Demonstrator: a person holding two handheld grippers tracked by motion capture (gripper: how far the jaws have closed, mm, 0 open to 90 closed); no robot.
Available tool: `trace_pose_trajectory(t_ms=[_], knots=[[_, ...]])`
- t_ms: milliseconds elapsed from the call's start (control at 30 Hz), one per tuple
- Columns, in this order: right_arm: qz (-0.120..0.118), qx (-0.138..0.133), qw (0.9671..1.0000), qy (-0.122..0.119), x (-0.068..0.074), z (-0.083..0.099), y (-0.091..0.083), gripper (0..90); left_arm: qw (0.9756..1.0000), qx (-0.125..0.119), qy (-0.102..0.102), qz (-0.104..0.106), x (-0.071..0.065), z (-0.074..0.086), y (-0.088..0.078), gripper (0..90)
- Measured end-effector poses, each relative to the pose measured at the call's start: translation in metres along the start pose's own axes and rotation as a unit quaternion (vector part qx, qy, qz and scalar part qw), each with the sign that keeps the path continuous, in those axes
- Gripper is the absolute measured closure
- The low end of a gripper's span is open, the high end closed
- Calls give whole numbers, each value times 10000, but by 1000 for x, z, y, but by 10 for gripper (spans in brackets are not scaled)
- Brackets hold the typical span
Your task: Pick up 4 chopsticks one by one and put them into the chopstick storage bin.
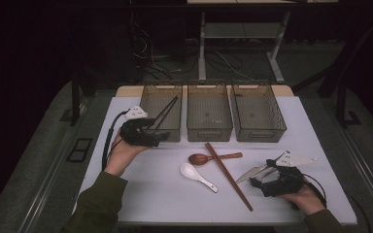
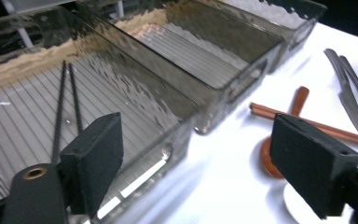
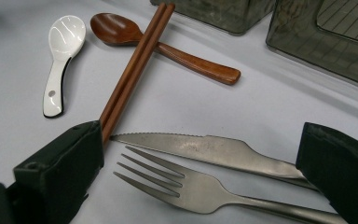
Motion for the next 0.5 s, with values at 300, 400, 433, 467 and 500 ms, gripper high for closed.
trace_pose_trajectory(t_ms=[300, 400, 433, 467, 500], knots=[[15, -13, 10000, 10, 0, 0, -1, 5, 10000, 35, 69, 62, -22, 30, -9, 108], [12, -6, 10000, 25, 0, 0, -1, 5, 10000, 48, 15, 85, -27, 40, -11, 69], [10, 2, 10000, 32, 0, 0, -1, 5, 9999, 69, -28, 91, -28, 43, -11, 52], [-8, 26, 10000, 35, -1, 0, -1, 5, 9999, 92, -50, 126, -30, 47, -11, 39], [-39, 45, 10000, 42, -1, 0, -2, 5, 9998, 97, -68, 148, -32, 50, -11, 30]])
Point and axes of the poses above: each handheld gripper's, and its own axes: y roughly forward along the jaws, z roughly out of its underside, x roughly to its left, the point moved 3 cm from there along y, roughly forward along the jaws, and after that the axes turned 3 degrees about x, right-handed, at the moved point
